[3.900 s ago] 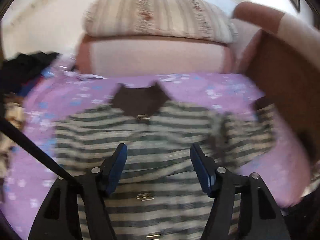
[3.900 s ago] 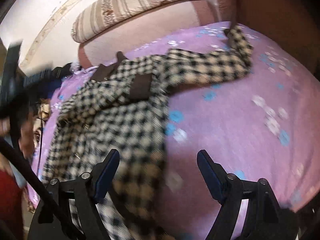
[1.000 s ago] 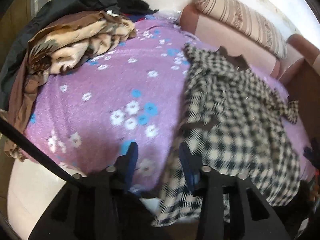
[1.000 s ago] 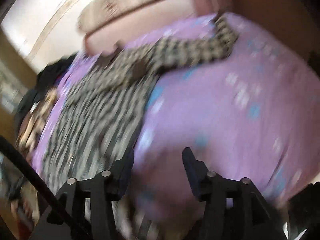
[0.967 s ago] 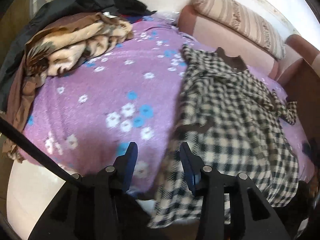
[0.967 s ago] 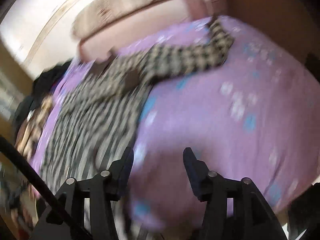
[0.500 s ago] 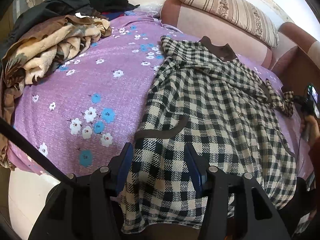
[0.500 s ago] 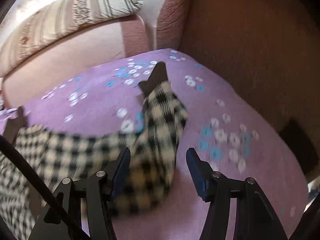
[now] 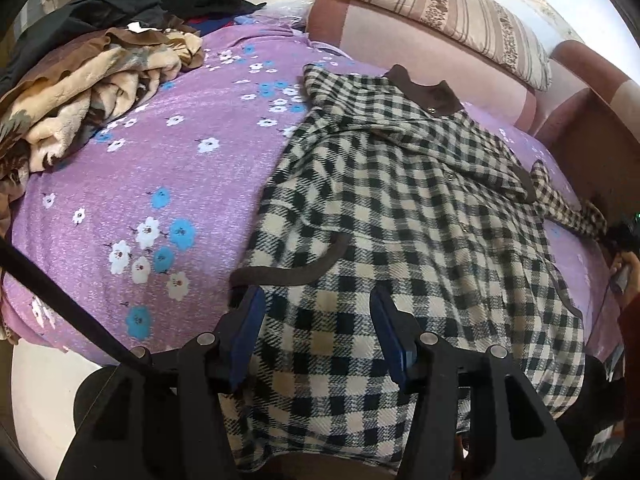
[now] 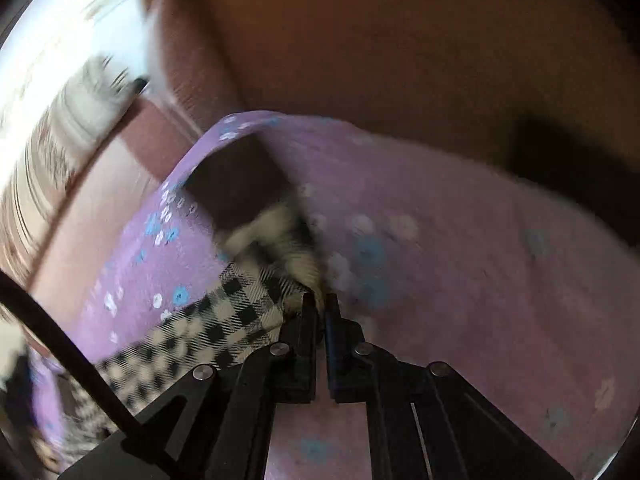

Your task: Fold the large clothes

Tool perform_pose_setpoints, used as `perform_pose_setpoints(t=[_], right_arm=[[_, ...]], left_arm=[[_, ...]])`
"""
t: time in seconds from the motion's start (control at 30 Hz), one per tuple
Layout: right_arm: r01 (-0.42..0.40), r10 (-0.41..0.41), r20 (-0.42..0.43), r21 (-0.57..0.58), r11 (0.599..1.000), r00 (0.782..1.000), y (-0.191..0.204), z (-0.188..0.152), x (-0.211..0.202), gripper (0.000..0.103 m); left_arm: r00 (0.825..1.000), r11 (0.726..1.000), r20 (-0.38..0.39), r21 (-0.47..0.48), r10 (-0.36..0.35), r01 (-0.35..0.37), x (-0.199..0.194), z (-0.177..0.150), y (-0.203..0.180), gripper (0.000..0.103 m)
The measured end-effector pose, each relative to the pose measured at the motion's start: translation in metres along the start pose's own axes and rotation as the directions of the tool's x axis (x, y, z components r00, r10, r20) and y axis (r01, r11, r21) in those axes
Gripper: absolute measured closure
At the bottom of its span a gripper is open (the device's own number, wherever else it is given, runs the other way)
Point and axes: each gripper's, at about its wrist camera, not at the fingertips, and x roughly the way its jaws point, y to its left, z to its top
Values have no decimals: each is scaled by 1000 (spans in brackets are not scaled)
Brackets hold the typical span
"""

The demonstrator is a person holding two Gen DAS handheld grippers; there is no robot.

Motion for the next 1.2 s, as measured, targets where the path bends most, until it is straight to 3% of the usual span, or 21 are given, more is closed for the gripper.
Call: perform_pose_setpoints(t=[0.23,0.33,0.43,0.57,0.73,0.83,0.93,1.03,1.13,1.2], right_arm=[[-78,78,-10,-4,997,997,22,-16,-15,99],[-124,124,-9,-112,986,992,70,-28,-30,99],[-204,201,-37,-239,949,979,130,-52,-44,99],[-362,327,-154,-394,845,932,227,-115,-56,99],[-546,405,-369,-494,677,836,337,-233,-50,99],[-634,378,-517,-528,566,768,379,-308,-35,98],[-641,254,-603,-606,471,756,392,-375,-19,88],[-684,245,-657,-572,453,713,381,-390,-14,67],[-710,286,-664,-548,442,691,358,-377,-31,62],[-705,306,-647,-548,450,698,333,-362,-44,54]], left_arm=[[999,1000,22,-4,-23,24,-11,-6,3,49],[999,999,29,-33,-38,39,-13,-6,11,49],[998,996,37,-66,-60,62,-15,-7,19,49],[997,994,49,-80,-67,71,-17,-9,25,49],[996,994,65,-89,-60,65,-21,-12,35,49],[995,991,70,-115,-65,72,-23,-12,46,49],[995,989,86,-131,-60,71,-28,-9,55,49],[993,990,104,-127,-51,64,-31,-1,60,47],[991,992,121,-111,-53,66,-29,14,57,44],[988,993,139,-89,-70,83,-26,29,48,40]])
